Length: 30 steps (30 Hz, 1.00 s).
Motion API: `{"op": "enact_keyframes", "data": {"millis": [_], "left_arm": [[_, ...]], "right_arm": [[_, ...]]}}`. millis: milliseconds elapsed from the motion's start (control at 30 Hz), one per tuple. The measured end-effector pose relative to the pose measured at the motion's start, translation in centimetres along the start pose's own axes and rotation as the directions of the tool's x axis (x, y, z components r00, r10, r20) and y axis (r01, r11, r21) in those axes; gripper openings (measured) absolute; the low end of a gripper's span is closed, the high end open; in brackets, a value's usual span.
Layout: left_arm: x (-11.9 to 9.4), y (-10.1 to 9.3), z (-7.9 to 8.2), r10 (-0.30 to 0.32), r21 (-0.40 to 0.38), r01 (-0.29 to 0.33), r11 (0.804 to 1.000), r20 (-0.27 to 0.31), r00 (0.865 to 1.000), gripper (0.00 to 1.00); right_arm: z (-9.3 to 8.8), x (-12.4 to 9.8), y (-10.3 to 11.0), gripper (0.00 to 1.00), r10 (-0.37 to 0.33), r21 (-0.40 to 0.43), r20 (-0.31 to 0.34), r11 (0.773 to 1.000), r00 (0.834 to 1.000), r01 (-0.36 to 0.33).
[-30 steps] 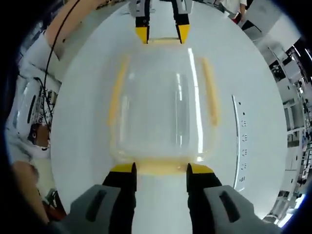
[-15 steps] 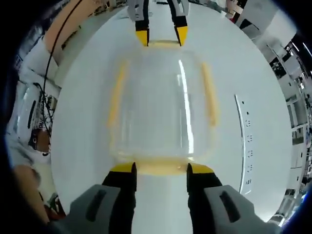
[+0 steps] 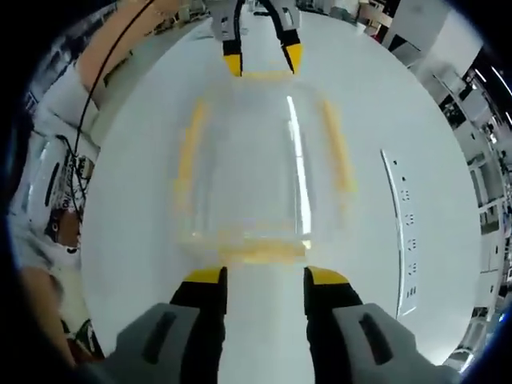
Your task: Snap each plastic latch of the storage box into its locked position after aligning the lid with the box until every specified latch is closed and the lid sits flush.
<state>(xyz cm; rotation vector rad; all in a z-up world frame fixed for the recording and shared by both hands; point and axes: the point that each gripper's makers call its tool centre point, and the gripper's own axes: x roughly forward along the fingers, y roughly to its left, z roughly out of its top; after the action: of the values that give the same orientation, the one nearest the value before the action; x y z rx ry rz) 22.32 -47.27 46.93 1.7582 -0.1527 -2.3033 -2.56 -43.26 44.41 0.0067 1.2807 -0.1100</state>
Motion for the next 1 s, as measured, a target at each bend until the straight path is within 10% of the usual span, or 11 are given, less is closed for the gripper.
{"op": "enact_keyframes", "data": {"millis": [167, 300, 667, 1000], "left_arm": [[-1.9, 1.5, -0.6, 0.132, -0.021, -0.131, 0.991, 0.045, 0.99, 0.34], [-3.1, 0.4, 1.9, 0.119, -0.096, -0.102, 0.99, 0.191, 0.974, 0.29], [-2.1, -2.8, 9.3, -0.006, -0.017, 0.012, 1.0, 0.305, 0.952, 0.09], [0.8, -3.5, 11.6, -0.108, -0.041, 0.117, 0.992, 0.184, 0.977, 0.0]], "right_arm": [[-1.8, 0.1, -0.1, 0.35, -0.02, 0.009, 0.004, 1.0, 1.0, 0.02], [-2.4, 0.0, -1.2, 0.27, -0.096, 0.004, 0.023, 0.995, 0.995, 0.096], [-0.7, -1.9, -2.3, 0.11, -0.183, 0.035, 0.244, 0.983, 0.952, 0.18], [0.0, -0.7, -1.7, 0.0, -0.14, 0.079, 0.345, 0.99, 0.928, 0.12]]}}
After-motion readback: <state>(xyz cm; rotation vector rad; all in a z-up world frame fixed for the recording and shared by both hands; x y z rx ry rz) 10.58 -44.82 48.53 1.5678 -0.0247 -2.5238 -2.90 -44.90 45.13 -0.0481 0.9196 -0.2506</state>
